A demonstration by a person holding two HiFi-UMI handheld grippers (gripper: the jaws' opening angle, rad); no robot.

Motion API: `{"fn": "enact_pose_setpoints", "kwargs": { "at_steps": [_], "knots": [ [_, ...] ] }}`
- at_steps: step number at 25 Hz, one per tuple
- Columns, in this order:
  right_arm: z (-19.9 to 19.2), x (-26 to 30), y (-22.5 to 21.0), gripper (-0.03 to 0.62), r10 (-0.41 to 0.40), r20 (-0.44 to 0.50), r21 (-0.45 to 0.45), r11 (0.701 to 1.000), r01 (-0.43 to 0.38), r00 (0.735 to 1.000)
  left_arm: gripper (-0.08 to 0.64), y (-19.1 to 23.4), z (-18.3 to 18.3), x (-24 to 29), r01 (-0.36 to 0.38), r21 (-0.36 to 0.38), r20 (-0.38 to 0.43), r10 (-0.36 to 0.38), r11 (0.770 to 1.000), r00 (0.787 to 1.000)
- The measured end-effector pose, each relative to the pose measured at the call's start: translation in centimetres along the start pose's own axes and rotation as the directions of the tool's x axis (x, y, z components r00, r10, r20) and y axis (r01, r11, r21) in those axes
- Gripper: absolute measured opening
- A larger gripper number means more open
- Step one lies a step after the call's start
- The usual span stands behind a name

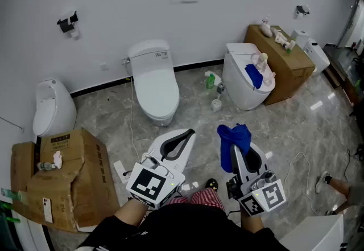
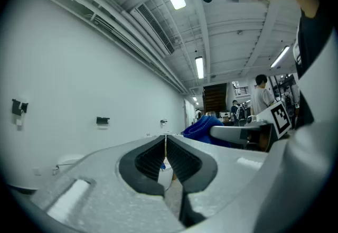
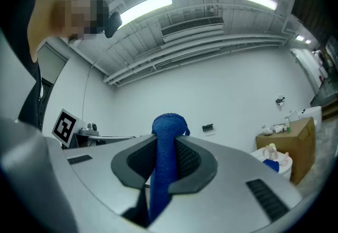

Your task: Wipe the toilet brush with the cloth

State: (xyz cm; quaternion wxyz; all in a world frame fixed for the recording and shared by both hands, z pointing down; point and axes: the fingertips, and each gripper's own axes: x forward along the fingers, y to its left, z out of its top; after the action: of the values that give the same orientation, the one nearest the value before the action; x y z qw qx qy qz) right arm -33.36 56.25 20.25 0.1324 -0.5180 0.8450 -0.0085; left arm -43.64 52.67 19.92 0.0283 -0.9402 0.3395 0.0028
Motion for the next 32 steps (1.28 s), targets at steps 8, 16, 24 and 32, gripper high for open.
{"fn": "enact_pose_setpoints", "kwargs": {
  "at_steps": [8, 16, 24, 32],
  "knots": [
    [0.0, 0.0, -1.6, 0.064, -0.007, 0.025, 0.032, 0.999, 0.006, 1.000, 0.006, -0.2, -0.3, 1.5, 0.011, -0.025, 0.002, -0.011, 1.000, 1.000],
    [0.0, 0.4, -6.4, 0.064, -0.025, 0.022, 0.048, 0.999, 0.024, 0.999, 0.006, -0.5, -1.0, 5.5, 0.018, -0.009, -0.021, -0.018, 1.000, 1.000],
    [1.0, 1.8, -13.2, 0.064, 0.014, 0.050, 0.052, 0.998, -0.016, 0.999, 0.008, -0.4, -0.6, 11.9, -0.025, 0.024, -0.024, 0.026, 0.999, 0.999],
    [2.9, 2.3, -21.8, 0.064, 0.037, 0.063, 0.082, 0.996, -0.042, 0.997, 0.008, -1.8, 0.4, 20.4, -0.029, 0.042, -0.043, 0.031, 0.999, 0.999]
  ]
}}
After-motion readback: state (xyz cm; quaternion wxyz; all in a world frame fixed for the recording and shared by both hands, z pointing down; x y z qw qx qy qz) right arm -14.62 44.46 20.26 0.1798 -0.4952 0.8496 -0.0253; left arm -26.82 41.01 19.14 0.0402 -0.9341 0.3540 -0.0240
